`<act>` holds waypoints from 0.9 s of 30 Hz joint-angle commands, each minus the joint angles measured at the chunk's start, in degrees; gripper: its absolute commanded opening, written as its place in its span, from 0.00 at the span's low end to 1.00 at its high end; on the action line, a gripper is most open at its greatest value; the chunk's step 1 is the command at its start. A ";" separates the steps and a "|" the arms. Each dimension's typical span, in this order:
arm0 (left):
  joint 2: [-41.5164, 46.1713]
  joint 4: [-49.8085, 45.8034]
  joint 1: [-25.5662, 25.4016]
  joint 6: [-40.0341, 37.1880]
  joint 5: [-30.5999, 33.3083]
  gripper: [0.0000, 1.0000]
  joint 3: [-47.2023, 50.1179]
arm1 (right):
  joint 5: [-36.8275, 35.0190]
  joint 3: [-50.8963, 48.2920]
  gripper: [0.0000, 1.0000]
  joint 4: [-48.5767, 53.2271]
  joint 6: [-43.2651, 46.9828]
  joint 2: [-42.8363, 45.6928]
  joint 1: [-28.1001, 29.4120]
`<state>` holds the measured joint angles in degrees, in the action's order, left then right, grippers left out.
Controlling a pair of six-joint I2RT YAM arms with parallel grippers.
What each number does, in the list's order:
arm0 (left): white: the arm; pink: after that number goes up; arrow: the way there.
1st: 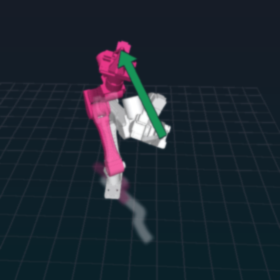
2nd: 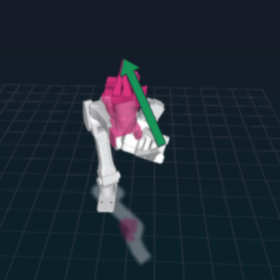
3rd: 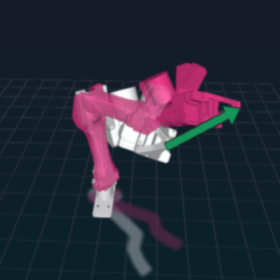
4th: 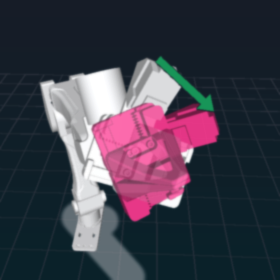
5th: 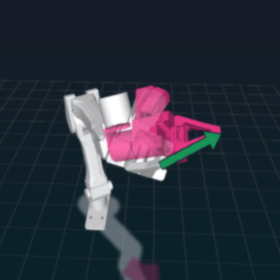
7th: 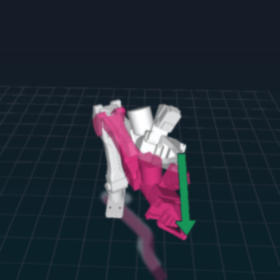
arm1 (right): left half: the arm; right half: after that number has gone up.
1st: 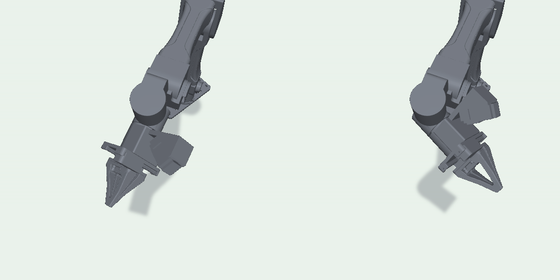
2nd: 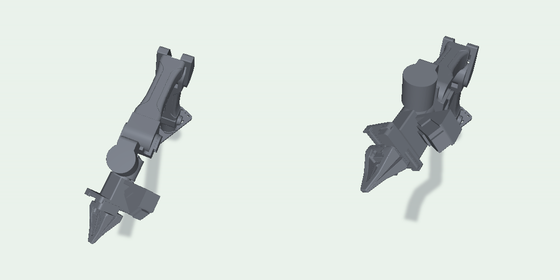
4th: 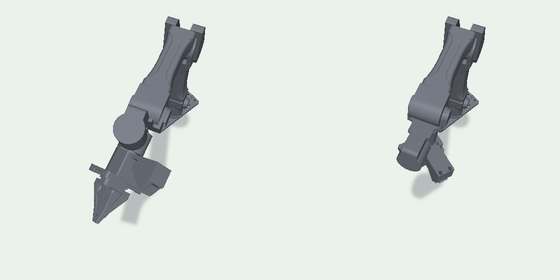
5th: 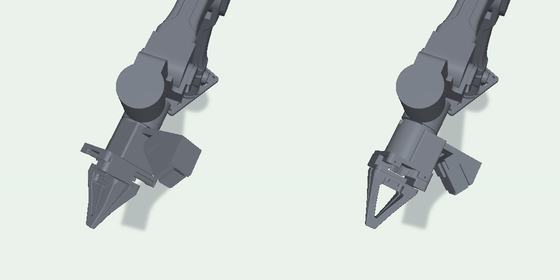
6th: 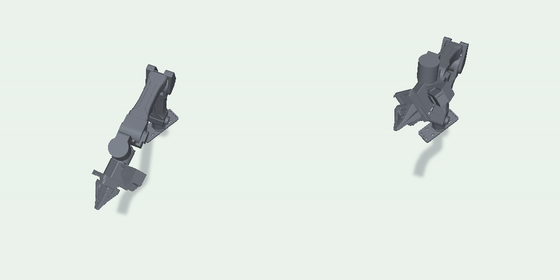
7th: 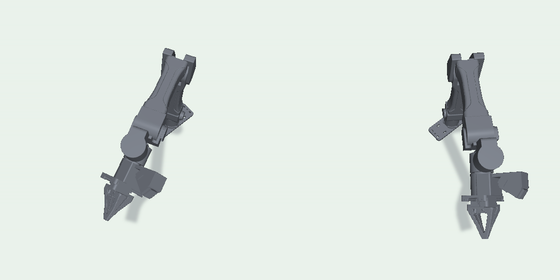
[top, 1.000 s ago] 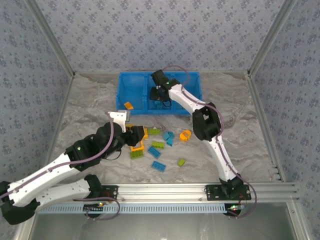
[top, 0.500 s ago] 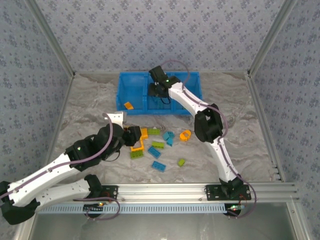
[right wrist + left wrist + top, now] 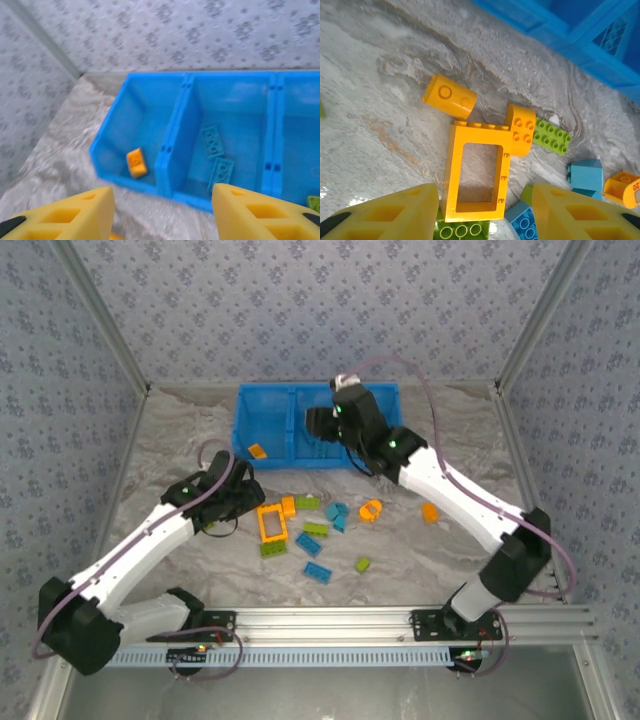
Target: Sort the legos into containers by color
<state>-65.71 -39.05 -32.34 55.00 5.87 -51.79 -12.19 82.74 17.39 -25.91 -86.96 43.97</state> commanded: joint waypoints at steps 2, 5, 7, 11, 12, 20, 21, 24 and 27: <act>-4.75 3.79 0.26 -2.53 -6.25 0.49 2.50 | 5.32 -9.61 0.57 -4.99 2.38 5.06 2.08; -7.65 5.53 0.24 -3.72 -7.27 0.43 5.34 | 6.30 -16.30 0.56 -4.23 0.78 8.95 3.89; -9.73 5.95 0.23 -4.41 -7.28 0.41 6.27 | 6.42 -19.10 0.56 -3.73 -0.40 11.59 5.12; -12.35 8.69 -0.16 -4.67 -8.41 0.38 7.72 | 7.82 -23.37 0.56 -3.36 -2.38 15.13 6.49; -12.72 9.28 -0.60 -4.58 -8.45 0.37 8.02 | 7.87 -24.34 0.56 -3.30 -2.80 15.86 6.91; -13.28 9.18 -2.95 -3.88 -6.31 0.29 8.85 | 6.26 -28.49 0.57 -1.85 -5.11 19.45 7.97; -13.38 8.88 -3.24 -3.87 -6.02 0.26 8.94 | 6.10 -28.60 0.56 -1.61 -5.20 19.54 7.98; -13.89 7.52 -3.87 -3.73 -4.68 0.24 8.93 | 6.09 -28.41 0.57 -1.49 -5.12 19.55 7.96; -14.13 6.74 -4.29 -3.98 -3.34 0.24 8.86 | 6.21 -28.07 0.57 -1.48 -5.11 19.55 7.97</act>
<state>-79.33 -30.20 -36.14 51.51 0.38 -43.42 -5.15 54.68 15.03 -30.24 -68.51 51.64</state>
